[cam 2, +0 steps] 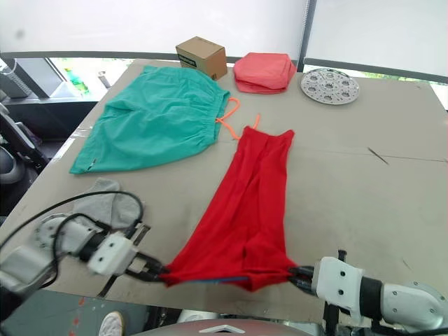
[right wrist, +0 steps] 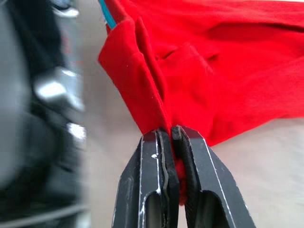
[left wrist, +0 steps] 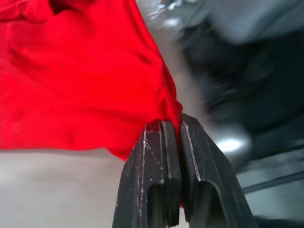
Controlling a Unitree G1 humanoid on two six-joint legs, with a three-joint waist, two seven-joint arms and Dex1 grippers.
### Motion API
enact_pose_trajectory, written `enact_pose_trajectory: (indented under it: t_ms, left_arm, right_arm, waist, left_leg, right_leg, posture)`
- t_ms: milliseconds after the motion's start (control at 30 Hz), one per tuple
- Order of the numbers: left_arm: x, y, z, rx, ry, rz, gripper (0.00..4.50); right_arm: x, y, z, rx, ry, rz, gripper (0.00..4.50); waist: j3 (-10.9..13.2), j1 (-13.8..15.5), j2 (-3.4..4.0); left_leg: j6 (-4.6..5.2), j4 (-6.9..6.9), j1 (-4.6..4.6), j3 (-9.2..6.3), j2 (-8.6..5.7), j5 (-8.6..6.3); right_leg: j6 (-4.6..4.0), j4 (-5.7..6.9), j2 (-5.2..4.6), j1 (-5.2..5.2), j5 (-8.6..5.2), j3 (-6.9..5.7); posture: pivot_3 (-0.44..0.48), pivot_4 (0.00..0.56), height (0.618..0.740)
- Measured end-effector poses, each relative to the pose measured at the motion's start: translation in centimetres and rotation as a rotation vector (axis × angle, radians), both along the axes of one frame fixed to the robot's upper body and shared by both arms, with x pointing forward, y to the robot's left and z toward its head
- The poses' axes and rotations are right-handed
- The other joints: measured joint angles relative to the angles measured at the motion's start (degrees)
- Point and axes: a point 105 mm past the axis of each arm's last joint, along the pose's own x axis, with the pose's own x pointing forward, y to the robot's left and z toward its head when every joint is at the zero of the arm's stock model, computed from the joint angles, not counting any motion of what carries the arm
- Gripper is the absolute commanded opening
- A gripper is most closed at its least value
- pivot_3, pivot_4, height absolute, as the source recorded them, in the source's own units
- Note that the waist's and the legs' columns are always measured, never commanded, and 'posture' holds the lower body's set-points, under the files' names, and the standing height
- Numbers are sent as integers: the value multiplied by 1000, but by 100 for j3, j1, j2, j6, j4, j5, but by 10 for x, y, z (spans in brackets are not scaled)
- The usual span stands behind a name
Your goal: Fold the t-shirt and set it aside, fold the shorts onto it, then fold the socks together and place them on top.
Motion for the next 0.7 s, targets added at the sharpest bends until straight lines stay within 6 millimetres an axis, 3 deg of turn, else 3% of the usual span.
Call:
enact_pose_trajectory:
  t_ms: [167, 267, 367, 400, 467, 533, 633, 700]
  left_arm:
    - [-6, -10, 5, -36, 98, 65, 178]
    - [2, -8, 7, -31, 182, 139, 178]
    - [53, -5, 23, -78, 57, 233, 178]
    - [92, -2, 35, -96, -21, 295, 178]
    - [106, -1, 40, -91, -54, 310, 178]
    - [140, -6, 45, -103, -108, 344, 178]
    - [191, -22, 53, -83, -233, 392, 178]
    - [225, -43, 65, -80, -328, 438, 178]
  right_arm:
    - [-21, -8, -8, -24, 153, 16, 0]
    - [-5, -8, 8, 24, 117, 15, 0]
    - [29, -11, 28, 20, 19, 2, 0]
    - [55, -16, 39, -9, -24, -22, 0]
    - [68, -18, 47, -19, -54, -47, 0]
    - [96, -16, 55, -33, -64, -45, 0]
    - [164, -17, 75, -92, -160, -122, 0]
    - [220, -16, 81, -125, -173, -229, 0]
  waist:
    - [-2, 65, -2]
    - [3, 38, -19]
    - [19, 77, -1]
    - [24, 94, 4]
    - [24, 94, -16]
    - [22, 85, -25]
    - [38, 64, -57]
    - [43, 17, -82]
  left_leg:
    - [0, 0, -1, 1, -11, 0]
    - [1, 3, 8, -5, -8, 1]
    - [1, 20, -1, -8, -17, 1]
    - [3, 46, -18, -23, -26, 2]
    - [6, 49, -20, -28, -30, 3]
    - [55, 76, -25, -31, -36, -1]
    - [66, 78, -43, -22, -59, -4]
    - [69, 79, -56, -17, -65, -4]
  right_leg:
    - [0, -1, -5, 0, 0, 2]
    - [1, -1, 25, 0, 0, 0]
    - [1, 0, 40, -1, 0, -9]
    - [0, 4, 43, -1, 2, -20]
    - [0, 2, 42, 5, 3, -19]
    - [-1, 11, 42, 9, 4, -20]
    - [-14, 9, 42, 1, 14, -10]
    - [-15, 10, 50, -4, 24, -2]
  posture:
    - [0, 150, 740]
    - [0, 150, 740]
    - [0, 150, 740]
    - [0, 150, 740]
    - [0, 150, 740]
    - [0, 150, 740]
    - [0, 150, 740]
    - [0, 150, 740]
